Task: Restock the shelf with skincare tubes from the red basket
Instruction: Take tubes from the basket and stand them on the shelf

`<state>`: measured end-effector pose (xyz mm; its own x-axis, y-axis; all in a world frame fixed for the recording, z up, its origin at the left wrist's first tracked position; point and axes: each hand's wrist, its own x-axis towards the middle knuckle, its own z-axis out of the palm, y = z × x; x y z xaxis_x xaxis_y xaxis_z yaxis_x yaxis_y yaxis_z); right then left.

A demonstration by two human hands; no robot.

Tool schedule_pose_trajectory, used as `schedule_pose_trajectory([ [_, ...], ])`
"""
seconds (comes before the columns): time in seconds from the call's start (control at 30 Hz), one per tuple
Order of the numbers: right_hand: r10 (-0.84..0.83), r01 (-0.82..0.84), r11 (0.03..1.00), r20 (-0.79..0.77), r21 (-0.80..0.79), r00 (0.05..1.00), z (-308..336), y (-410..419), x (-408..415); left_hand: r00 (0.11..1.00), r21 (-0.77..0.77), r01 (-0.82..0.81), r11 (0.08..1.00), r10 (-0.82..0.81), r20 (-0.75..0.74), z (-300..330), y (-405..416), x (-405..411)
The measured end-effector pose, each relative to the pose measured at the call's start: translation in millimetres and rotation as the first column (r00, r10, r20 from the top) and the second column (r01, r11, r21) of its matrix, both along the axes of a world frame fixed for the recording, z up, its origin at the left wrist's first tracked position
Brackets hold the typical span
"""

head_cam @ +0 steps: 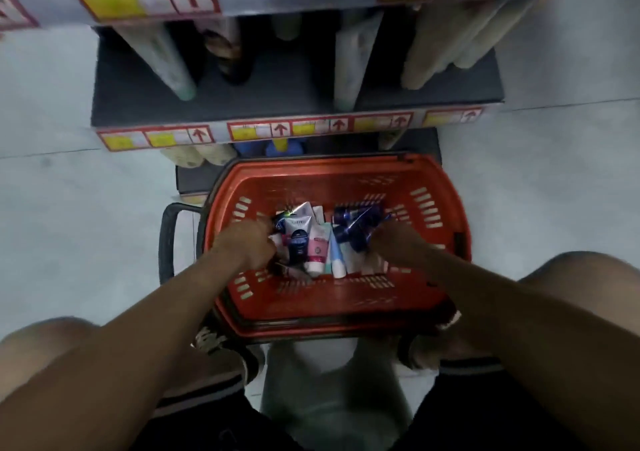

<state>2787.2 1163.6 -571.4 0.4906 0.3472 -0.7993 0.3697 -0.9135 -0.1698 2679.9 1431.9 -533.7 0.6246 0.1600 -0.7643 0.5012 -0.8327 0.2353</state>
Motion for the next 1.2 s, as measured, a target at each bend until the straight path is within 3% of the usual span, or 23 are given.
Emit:
schedule_pose_trajectory([
  [0.2, -0.122, 0.114, 0.99, 0.096, 0.085, 0.988, -31, 10, 14, 0.991, 0.072, 0.002, 0.997, -0.012, 0.136, -49, -4, -1],
  [0.43, -0.194, 0.158, 0.965, 0.165, 0.208, 0.967, 7, -8, -28, 0.976, 0.066, -0.045, 0.997, 0.029, 0.218, -26, -20, -37],
  [0.73, -0.248, 0.203, 0.94, 0.143, 0.274, 0.958, 4, -25, -61, 0.945, 0.074, -0.075, 0.994, 0.047, 0.324, -10, -31, -71],
  [0.97, -0.203, 0.184, 0.959, 0.071, 0.214, 0.977, -34, -22, -52, 0.952, 0.032, -0.13, 0.991, 0.116, 0.282, -47, -31, -74],
  [1.2, -0.289, 0.284, 0.952, 0.03, 0.112, 0.957, -105, -13, -30, 0.962, 0.023, -0.222, 0.975, 0.216, 0.166, -120, -26, -23],
])
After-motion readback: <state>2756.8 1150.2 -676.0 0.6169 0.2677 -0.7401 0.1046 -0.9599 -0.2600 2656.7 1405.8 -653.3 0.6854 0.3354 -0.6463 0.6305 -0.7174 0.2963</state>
